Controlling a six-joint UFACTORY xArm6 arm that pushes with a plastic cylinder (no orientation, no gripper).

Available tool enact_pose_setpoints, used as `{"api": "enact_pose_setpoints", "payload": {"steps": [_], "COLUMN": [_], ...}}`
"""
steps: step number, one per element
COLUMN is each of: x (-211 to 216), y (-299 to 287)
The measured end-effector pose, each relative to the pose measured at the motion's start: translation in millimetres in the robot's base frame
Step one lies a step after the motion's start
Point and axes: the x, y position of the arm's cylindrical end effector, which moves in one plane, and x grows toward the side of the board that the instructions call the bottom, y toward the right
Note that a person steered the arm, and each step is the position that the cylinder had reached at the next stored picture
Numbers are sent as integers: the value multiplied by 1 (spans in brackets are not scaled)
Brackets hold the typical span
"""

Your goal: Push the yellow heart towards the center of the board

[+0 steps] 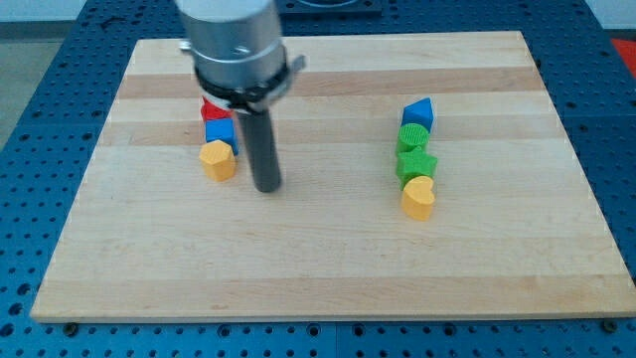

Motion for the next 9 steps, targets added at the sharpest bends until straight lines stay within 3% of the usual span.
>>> {"api": "enact_pose_setpoints", "payload": {"steps": [2, 5, 9], "x": [41, 49, 20], "y": [54, 186, 191]}}
